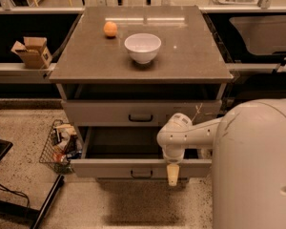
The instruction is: Open middle drawer
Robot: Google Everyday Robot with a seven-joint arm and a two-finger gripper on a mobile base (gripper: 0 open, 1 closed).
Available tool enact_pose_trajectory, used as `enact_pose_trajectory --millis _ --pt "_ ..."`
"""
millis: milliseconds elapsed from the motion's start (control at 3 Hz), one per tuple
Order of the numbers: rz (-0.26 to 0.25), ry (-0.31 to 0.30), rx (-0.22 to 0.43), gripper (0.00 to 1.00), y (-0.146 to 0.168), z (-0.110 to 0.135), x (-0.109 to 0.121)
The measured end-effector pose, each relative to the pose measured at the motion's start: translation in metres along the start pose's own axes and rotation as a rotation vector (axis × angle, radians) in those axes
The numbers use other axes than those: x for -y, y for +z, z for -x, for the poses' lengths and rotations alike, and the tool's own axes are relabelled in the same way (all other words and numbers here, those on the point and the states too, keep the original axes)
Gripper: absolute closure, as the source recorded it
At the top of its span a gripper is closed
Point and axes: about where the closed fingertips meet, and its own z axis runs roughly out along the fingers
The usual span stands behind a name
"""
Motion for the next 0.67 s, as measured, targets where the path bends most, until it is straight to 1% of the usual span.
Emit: enact_pose_trajectory --millis 333,667 --pt "0.029 0.023 -0.008 0.00 0.012 -0.006 -0.004" --pt "0.178 0.074 -0.073 0.26 0.029 -0.015 -0.060"
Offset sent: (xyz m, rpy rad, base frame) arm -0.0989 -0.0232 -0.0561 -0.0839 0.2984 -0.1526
